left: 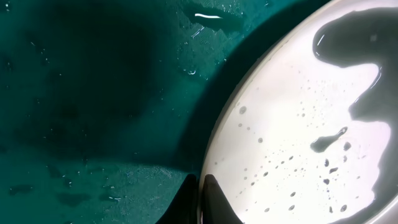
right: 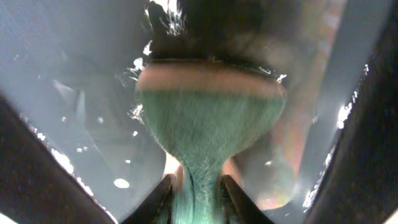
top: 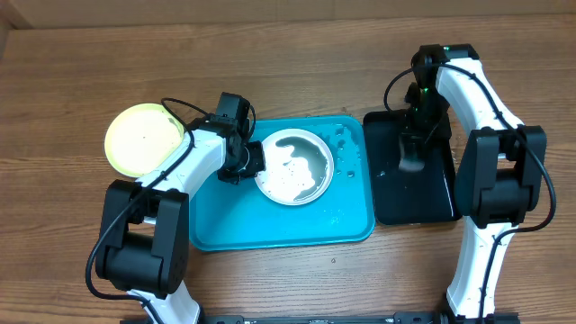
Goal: Clean dirty plates on tray and stack at the side
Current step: 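Return the sponge to the basin, release it, raise the right arm, then lift the white plate with the left gripper and carry it right over the basin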
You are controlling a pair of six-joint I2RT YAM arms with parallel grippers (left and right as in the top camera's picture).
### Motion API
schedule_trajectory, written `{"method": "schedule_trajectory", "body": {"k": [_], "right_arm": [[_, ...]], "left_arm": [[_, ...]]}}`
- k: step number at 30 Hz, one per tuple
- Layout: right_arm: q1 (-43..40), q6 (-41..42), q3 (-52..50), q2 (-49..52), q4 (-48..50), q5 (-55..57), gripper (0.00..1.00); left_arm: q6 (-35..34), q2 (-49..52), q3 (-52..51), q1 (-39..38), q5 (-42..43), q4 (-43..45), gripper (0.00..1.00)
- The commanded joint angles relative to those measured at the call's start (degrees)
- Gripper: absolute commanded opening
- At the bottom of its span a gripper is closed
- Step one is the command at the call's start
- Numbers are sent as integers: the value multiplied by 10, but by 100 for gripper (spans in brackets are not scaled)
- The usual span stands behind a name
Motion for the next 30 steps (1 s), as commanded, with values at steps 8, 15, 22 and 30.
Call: {"method": "schedule_trajectory", "body": {"k": [8,15,22,30], "right_arm": [[-2,1,85,-20,-55,20,86],[-46,45,144,-20,-57,46,100],[-143,71,143,-20,-40,49,100],[-204,71,143,-20,-16,50,100]], "left_arm": [[7,9,-4,-4,0,0,14],[7,9,-4,-4,-2,-1,17],[7,9,-16,-5,-2,-1,17],[7,9,-30,-5,-2,5,16]]}}
